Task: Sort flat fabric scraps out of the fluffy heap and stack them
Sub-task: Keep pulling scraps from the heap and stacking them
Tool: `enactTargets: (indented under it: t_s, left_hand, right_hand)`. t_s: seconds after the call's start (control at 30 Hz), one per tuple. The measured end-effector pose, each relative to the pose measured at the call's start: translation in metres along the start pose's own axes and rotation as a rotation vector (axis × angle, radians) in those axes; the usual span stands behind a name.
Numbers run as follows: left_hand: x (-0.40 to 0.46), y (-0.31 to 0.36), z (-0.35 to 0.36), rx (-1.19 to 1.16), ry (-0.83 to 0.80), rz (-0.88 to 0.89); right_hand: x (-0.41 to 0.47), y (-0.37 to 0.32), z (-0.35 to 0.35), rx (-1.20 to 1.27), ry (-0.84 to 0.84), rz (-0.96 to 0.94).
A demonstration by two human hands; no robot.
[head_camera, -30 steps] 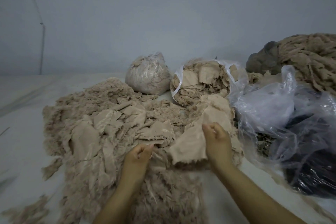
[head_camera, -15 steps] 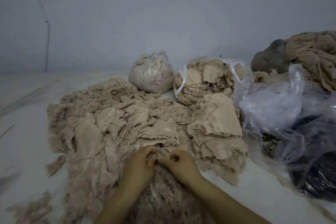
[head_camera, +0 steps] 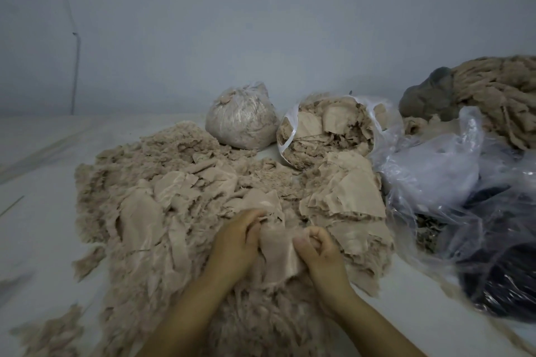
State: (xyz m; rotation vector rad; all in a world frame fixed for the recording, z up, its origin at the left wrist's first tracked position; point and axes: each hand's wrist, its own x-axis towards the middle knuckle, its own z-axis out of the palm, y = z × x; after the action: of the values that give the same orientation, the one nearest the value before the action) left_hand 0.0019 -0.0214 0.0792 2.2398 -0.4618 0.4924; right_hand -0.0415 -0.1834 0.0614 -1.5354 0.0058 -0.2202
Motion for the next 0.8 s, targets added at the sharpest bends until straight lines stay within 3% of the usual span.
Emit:
enactTargets:
  t_s: [0.13, 0.23, 0.33, 0.5, 0.6, 0.67, 0.73, 0.8]
  left_hand:
    - [0.004, 0.010, 0.006, 0.064, -0.388, 0.003]
    - [0.006, 0.006, 0.005, 0.094, -0.315, -0.121]
    - [0.006, 0.009, 0.007, 0.109, -0.266, -0.125]
    - [-0.003, 0.015, 0.009, -0.238, -0.078, -0.287]
    - [-0.008, 0.013, 0.012, -0.368, -0.072, -0.333]
    - [-0.010, 0.003, 0.012, -0.251, -0.158, -0.281]
    - [-0.014, -0.013, 0.012, -0.051, -0.219, -0.222]
    - [-0.018, -0.024, 0.008, -0.037, -0.231, -0.234]
  right_hand:
    - [-0.006, -0.002, 0.002, -0.006, -0.020, -0.039]
    - [-0.013, 0.000, 0.003, 0.041, 0.024, -0.025]
    - [-0.015, 0.001, 0.005, 0.077, 0.084, -0.004]
    - [-0.009, 0.008, 0.014, 0.106, -0.001, 0.210]
    - [-0.013, 0.011, 0.022, 0.115, 0.030, 0.208]
    - [-0.013, 0.005, 0.022, 0.213, 0.097, 0.189]
    - [-0.012, -0.006, 0.017, 0.276, 0.066, 0.169]
    - [-0.011, -0.018, 0.007, 0.285, -0.011, 0.159]
